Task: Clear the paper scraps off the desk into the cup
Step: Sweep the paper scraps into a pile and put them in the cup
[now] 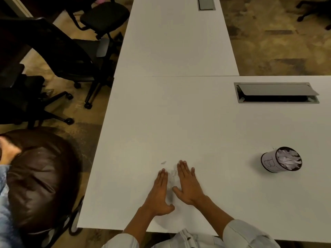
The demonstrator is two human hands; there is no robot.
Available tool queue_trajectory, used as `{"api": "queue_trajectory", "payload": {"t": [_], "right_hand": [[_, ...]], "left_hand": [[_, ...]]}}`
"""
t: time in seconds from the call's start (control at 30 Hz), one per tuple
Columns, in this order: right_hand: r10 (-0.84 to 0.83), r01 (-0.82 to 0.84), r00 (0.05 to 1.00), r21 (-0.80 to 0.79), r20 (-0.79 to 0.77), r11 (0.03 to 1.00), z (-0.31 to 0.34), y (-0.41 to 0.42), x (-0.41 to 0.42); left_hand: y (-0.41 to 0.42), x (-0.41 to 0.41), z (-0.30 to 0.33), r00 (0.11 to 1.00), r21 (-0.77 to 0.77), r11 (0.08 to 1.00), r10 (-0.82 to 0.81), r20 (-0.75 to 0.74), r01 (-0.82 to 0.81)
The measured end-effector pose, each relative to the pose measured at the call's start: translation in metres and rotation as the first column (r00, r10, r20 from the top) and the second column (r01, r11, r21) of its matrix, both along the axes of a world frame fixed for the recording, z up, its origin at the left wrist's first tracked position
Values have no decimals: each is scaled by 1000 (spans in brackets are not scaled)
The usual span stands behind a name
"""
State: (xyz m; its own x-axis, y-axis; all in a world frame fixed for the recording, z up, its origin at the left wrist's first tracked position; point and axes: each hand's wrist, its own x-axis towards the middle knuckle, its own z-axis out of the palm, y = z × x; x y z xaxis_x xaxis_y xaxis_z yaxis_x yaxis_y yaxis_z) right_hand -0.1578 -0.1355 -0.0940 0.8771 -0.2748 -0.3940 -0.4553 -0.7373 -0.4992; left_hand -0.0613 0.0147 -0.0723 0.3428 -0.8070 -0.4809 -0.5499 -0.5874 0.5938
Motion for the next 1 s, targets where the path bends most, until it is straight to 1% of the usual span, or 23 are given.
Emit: {"api": "queue_trajectory", "payload": {"t": [0.07, 0.13, 0.17, 0.2, 0.27, 0.3, 0.33, 0.4, 0.5, 0.6, 0.67, 0.73, 0.77, 0.8, 0.87, 0.93, 1.0], "right_hand": [[-22, 14, 996, 96, 83, 995, 6, 1, -1], [-145, 127, 979, 128, 145, 984, 12, -2, -11], [-224, 210, 963, 106, 150, 972, 13, -5, -19], [-300, 294, 945, 63, 128, 954, 13, -7, -28], [-405, 405, 914, -36, -2, 914, 12, -8, -42], [-422, 418, 903, -67, -79, 906, 11, -6, -47], [-413, 406, 899, -81, -142, 910, 9, -3, -50], [-346, 334, 915, -92, -206, 938, 5, 5, -51], [-224, 196, 954, -155, -198, 968, -2, 14, -38], [-168, 119, 965, -236, -201, 964, -8, 11, -19], [-148, 99, 973, -258, -177, 961, -11, 8, -4], [-129, 94, 984, -255, -125, 962, -12, 4, 13], [-113, 86, 989, -239, -100, 967, -11, 2, 21], [-93, 78, 994, -213, -63, 974, -10, 0, 26], [-56, 62, 997, -123, 52, 991, -9, -3, 30], [-1, 6, 992, -39, 130, 999, -7, -6, 26], [123, -118, 987, -56, 100, 991, -3, -7, 23]], "left_hand": [[5, -4, 2, 999, -74, 996, 50, -16, -51], [15, -3, 3, 987, -119, 980, 161, 27, -157], [21, -1, 2, 970, -123, 968, 231, 76, -220], [27, 3, 1, 943, -109, 949, 308, 128, -296], [36, 10, 1, 868, -48, 888, 457, 194, -457], [38, 13, 1, 841, -15, 859, 504, 197, -512], [38, 15, 1, 835, 11, 847, 521, 178, -531], [33, 17, 0, 866, 32, 869, 488, 108, -493], [17, 23, -2, 884, 22, 883, 468, 16, -468], [-6, 31, -5, 890, -14, 890, 455, -19, -456], [-21, 35, -5, 894, -73, 891, 443, -71, -448], [-31, 40, -2, 896, -167, 881, 428, -117, -443], [-33, 44, 0, 905, -217, 879, 411, -107, -425], [-34, 50, 4, 922, -262, 885, 383, -58, -384], [-29, 65, 11, 950, -296, 921, 295, 105, -253], [-24, 80, 13, 966, -232, 970, 130, 222, -77], [-22, 88, 12, 962, -76, 989, -104, 254, 127]]}}
